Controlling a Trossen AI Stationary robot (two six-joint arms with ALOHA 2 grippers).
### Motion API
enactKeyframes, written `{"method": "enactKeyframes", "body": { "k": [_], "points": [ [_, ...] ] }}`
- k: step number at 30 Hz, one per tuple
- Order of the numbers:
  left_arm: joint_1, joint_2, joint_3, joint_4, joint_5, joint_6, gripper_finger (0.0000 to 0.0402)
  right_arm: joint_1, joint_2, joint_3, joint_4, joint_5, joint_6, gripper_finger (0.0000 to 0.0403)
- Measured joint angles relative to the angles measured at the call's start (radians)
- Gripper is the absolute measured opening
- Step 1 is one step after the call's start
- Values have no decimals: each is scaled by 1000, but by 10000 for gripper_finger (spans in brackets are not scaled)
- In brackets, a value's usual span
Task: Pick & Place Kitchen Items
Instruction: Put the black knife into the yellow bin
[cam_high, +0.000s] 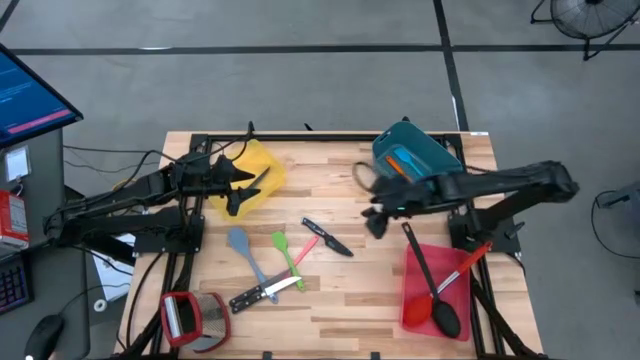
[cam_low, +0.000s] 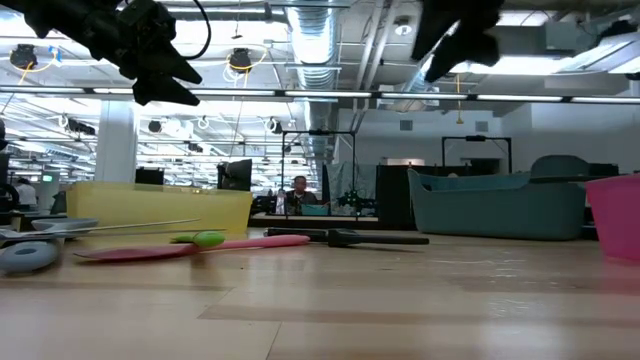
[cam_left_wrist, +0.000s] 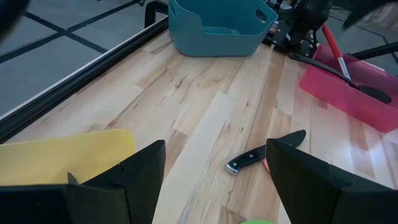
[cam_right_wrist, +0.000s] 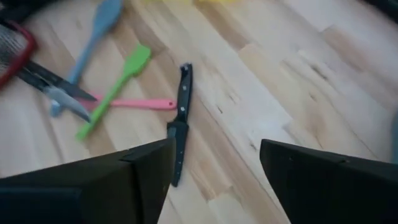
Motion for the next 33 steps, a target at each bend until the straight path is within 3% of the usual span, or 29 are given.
{"method": "enactKeyframes", "body": {
  "k": [6,17,33],
  "points": [
    [0,0,0,0,0,0,257,-34,225,90,2,-119,-68,263],
    [0,0,0,0,3,0,257,-32,531,215,-1,-179,-79,271],
    [0,0,0,0,-2,5,257,3,688,238,26,-288,-82,271]
  ]
}}
